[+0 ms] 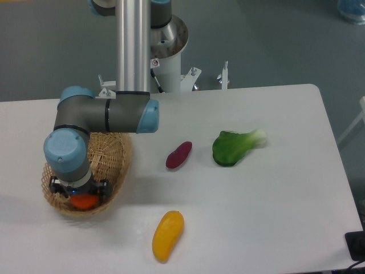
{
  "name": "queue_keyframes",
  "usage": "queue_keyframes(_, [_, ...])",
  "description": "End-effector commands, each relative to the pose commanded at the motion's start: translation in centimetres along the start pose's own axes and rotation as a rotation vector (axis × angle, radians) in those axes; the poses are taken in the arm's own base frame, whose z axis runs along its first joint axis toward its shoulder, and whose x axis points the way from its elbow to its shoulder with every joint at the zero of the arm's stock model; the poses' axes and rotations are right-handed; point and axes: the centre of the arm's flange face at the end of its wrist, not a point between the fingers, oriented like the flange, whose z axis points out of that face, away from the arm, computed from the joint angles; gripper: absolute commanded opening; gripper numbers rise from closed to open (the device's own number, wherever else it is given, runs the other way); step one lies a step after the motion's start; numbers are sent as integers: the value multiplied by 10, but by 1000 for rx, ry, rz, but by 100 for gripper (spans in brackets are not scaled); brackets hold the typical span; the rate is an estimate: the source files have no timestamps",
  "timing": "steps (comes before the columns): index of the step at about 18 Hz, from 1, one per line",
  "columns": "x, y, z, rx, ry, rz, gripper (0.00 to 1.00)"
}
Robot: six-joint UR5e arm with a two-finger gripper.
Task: Pick up the orange from the basket
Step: 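Lower the gripper onto the orange and close the fingers around it, then lift the held orange out of the basket and carry it upward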
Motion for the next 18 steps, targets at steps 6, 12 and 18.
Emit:
queue_keyframes(6, [1, 0, -6, 9, 0, -22, 29])
queue_keyframes(12, [-3, 17, -47, 62, -1, -11, 29])
queue_keyframes(18, [-43, 18, -93, 131, -62, 17, 30])
